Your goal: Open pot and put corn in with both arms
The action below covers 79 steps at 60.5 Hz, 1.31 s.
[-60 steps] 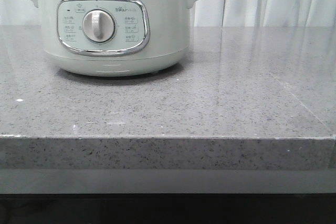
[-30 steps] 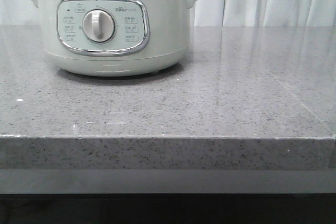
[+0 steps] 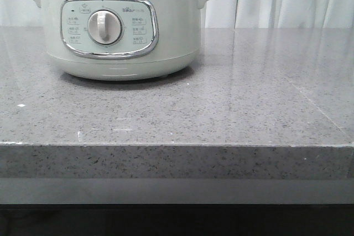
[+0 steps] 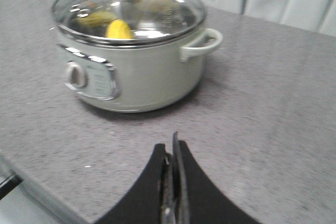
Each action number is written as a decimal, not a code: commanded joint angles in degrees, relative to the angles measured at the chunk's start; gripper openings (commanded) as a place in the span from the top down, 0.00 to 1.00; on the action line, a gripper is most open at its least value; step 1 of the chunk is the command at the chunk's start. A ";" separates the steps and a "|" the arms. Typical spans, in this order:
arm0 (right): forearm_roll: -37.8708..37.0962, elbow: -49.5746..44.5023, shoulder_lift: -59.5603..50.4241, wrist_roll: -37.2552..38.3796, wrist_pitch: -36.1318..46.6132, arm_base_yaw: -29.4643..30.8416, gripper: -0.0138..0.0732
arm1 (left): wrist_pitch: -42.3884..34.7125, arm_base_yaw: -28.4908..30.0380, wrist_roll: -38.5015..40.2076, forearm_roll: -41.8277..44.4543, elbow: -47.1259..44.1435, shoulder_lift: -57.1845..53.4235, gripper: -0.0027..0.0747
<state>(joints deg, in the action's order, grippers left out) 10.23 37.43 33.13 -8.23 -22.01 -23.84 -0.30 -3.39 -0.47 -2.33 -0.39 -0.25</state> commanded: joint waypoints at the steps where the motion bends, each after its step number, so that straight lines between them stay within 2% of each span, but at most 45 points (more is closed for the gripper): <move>1: -0.42 -2.32 -5.48 -0.18 6.91 4.13 0.92 | -4.74 0.14 0.47 -0.06 -0.32 -1.13 0.99; 11: -0.42 -14.43 -17.41 -0.12 14.81 12.91 0.92 | -4.74 0.14 0.47 -0.06 -0.32 -1.13 0.99; 18: 0.24 -22.40 -23.54 -0.12 20.85 16.89 0.92 | -4.74 0.14 0.47 -0.06 -0.32 -1.13 0.99; 28: 0.24 -31.44 -29.90 -0.12 26.18 18.55 0.92 | -4.74 0.14 0.47 -0.06 -0.32 -1.13 0.99; 41: 0.24 -38.92 -35.18 -0.08 27.67 19.35 0.92 | -4.74 0.14 0.47 -0.06 -0.32 -1.13 0.99; 48: 0.24 -38.98 -35.14 -0.08 25.04 19.91 0.92 | -4.74 0.14 0.47 -0.06 -0.32 -1.02 0.99; 79: 0.24 -38.98 -35.08 -0.08 25.33 20.45 0.92 | -4.74 0.14 0.47 -0.06 -0.32 -1.02 0.99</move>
<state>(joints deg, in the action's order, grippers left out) 10.30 -1.55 -0.58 -8.23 -1.25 -3.69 -0.30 -3.39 -0.47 -2.33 -0.39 -0.25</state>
